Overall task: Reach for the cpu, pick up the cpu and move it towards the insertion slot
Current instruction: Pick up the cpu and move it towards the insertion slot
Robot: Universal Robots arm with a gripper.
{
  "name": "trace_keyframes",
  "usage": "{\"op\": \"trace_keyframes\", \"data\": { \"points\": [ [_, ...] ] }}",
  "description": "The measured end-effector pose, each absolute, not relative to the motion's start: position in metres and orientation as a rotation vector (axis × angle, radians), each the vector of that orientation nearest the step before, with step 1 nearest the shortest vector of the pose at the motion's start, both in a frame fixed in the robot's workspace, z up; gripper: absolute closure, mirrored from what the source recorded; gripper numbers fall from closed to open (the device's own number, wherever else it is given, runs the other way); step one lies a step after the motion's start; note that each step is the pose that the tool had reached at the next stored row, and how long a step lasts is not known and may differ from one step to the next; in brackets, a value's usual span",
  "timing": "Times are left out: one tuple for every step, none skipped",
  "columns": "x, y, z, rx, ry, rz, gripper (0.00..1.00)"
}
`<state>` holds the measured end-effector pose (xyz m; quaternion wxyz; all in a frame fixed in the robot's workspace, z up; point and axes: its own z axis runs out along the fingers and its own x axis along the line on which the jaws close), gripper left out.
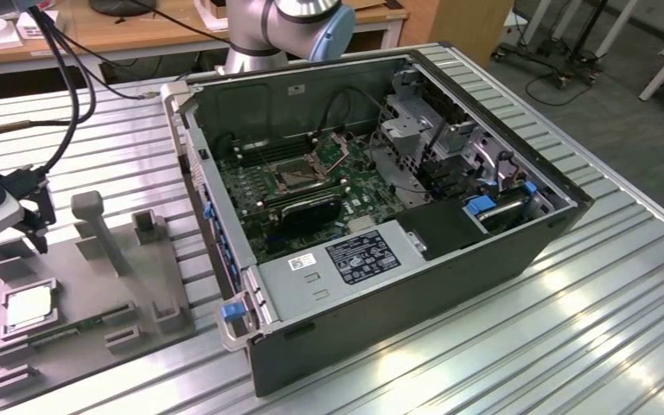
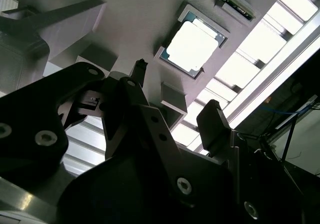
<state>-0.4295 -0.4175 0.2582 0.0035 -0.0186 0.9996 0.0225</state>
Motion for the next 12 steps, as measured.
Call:
{"op": "trace_keyframes", "data": {
  "points": [
    [-0.4295, -0.4175, 0.2582, -0.058, 3.133, 0.07, 0.32],
    [-0.4295, -0.4175, 0.2582, -0.058, 3.133, 0.07, 0.32],
    [-0.4295, -0.4175, 0.2581, -0.058, 3.133, 0.07, 0.32],
    [-0.4295, -0.4175, 0.258, -0.058, 3.133, 0.071, 0.32],
    [-0.4295, -0.4175, 0.2578, -0.058, 3.133, 0.071, 0.32],
    [-0.4296, -0.4175, 0.2576, -0.058, 3.133, 0.071, 0.32],
    [-0.4297, -0.4176, 0.2574, -0.058, 3.133, 0.071, 0.32],
    [-0.4299, -0.4176, 0.2572, -0.058, 3.133, 0.071, 0.32],
    [-0.4304, -0.4176, 0.257, -0.058, 3.133, 0.07, 0.32],
    [-0.4312, -0.4176, 0.2566, -0.058, 3.133, 0.07, 0.32],
    [-0.4318, -0.4176, 0.256, -0.058, 3.133, 0.071, 0.32],
    [-0.4326, -0.4177, 0.2553, -0.058, 3.133, 0.07, 0.32]
  ]
}}
